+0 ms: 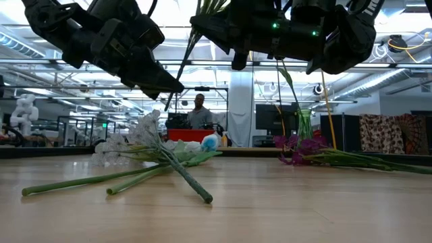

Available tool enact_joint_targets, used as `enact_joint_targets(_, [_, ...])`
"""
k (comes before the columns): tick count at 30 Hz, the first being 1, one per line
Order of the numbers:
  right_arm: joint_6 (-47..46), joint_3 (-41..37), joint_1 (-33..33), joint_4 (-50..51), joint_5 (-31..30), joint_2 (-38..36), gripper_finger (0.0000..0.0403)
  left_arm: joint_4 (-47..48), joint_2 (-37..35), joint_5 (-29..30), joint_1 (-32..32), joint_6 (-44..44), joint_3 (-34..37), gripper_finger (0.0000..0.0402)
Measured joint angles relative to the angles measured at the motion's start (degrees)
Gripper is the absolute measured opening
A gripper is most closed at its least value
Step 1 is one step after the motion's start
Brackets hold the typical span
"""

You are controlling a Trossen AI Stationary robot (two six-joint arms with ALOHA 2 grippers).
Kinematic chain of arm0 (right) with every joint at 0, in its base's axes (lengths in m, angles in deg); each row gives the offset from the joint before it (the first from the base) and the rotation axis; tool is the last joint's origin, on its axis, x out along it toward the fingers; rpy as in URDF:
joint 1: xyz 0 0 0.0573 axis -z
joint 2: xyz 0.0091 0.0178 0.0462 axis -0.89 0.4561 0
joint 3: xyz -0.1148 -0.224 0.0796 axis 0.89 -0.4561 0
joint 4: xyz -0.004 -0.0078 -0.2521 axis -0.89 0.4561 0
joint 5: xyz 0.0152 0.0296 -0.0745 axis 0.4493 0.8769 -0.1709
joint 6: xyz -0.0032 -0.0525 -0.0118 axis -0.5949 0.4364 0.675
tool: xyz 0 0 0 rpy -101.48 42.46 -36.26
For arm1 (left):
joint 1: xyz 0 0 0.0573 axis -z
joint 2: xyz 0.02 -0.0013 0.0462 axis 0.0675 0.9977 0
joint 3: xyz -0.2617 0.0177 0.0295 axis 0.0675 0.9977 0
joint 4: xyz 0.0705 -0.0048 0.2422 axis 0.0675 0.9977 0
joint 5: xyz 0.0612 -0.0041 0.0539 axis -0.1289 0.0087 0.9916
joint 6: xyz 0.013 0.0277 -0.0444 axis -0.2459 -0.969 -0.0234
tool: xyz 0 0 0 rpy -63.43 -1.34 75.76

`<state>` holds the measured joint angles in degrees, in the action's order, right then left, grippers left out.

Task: Sort flowers into vase by color
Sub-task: Put the right violet flower into the green vase

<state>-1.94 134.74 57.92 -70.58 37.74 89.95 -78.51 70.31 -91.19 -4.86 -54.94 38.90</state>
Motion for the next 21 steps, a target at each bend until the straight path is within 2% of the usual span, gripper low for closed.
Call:
enact_joint_targets(11, [-0.89, 0.00, 0.00, 0.09, 0.02, 0.00, 0.0020, -0.08, 0.00, 0.16, 0.00, 1.40, 0.00, 0.0204])
enact_joint_targets(15, [-1.41, 0.00, 0.00, 0.28, 0.04, -0.16, 0.0020, -0.06, 0.00, 0.18, -0.23, 1.38, 0.00, 0.0229])
enact_joint_targets(21, [-2.47, -0.04, 0.00, 2.09, 0.02, -1.50, 0.0020, -0.04, -0.02, 2.26, -1.64, 1.46, 0.00, 0.0235])
